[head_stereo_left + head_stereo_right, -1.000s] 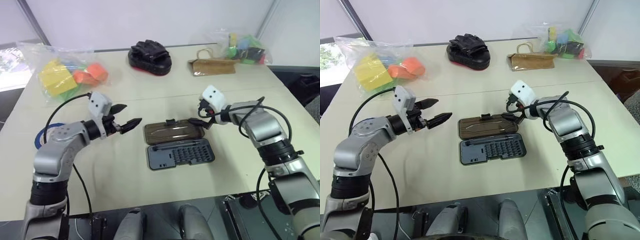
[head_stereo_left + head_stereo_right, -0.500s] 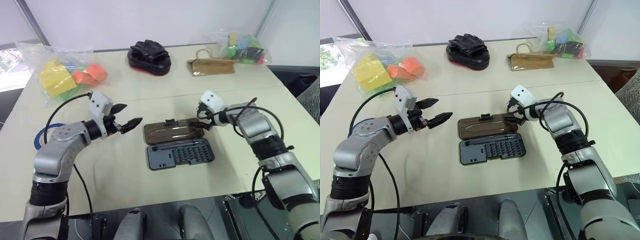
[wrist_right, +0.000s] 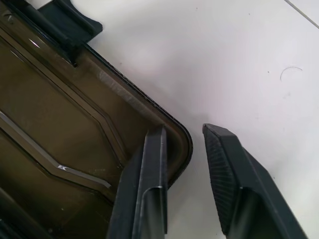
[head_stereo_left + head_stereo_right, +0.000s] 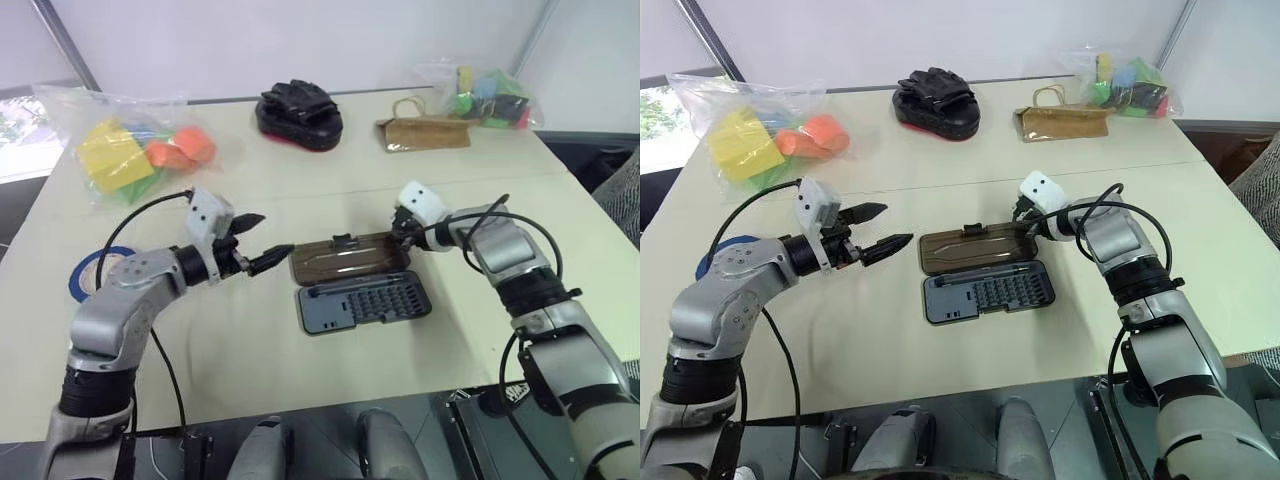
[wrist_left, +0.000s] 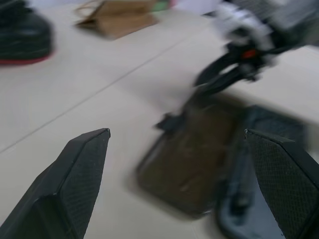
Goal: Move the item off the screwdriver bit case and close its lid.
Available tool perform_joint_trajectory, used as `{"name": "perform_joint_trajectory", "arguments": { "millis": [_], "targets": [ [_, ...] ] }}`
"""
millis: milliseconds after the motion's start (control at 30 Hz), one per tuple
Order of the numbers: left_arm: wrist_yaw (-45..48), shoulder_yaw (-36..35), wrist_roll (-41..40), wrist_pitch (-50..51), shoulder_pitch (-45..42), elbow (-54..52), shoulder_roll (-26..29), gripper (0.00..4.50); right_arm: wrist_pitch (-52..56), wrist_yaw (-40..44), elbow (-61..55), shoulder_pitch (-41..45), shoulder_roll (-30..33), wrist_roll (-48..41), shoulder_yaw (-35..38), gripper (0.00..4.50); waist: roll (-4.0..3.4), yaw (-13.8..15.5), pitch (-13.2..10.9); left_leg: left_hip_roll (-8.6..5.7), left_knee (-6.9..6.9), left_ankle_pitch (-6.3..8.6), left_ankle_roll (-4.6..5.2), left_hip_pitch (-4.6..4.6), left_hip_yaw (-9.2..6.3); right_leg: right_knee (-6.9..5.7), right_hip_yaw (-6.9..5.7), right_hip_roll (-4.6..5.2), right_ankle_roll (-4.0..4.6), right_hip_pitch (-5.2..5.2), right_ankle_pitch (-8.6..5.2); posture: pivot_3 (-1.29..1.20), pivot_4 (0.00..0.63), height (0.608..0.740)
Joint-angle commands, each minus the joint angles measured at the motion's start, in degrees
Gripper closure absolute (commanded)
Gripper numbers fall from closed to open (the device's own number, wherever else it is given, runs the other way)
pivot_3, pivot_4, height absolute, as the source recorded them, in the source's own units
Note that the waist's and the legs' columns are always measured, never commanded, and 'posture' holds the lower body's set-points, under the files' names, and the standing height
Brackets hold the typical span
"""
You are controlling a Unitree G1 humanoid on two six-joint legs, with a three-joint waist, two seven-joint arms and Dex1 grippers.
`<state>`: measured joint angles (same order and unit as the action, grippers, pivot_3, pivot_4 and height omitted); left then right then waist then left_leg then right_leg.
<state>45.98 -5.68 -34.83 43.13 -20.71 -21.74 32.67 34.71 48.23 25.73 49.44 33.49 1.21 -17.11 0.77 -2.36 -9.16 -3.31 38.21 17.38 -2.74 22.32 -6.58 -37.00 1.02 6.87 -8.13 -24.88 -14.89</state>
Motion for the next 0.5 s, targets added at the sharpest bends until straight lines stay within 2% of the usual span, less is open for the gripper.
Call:
{"name": "perform_joint_trajectory", "arguments": {
  "millis": [33,500],
  "targets": [
    [3.3,0.1,-4.2,2.6,0.6,-3.1,2.7,0.0,0.6,0.2,-2.3,-0.1,0.1,0.9,0.6,3.44,-0.01,0.0,0.0,0.0,0.0,0.0,0.0,0.0,0.0,0.0,0.0,0.0,0.0,0.0,0.0,0.0,0.15,0.74],
    [5.8,9.6,2.4,-3.1,-1.3,3.7,2.6,0.0,3.1,0.9,-6.0,-1.4,0.0,0.9,0.8,3.44,-0.02,0.0,0.0,-0.01,-0.01,0.0,0.0,0.0,0.01,0.01,0.0,0.0,0.0,0.0,0.0,0.0,0.15,0.74]
  ]
}}
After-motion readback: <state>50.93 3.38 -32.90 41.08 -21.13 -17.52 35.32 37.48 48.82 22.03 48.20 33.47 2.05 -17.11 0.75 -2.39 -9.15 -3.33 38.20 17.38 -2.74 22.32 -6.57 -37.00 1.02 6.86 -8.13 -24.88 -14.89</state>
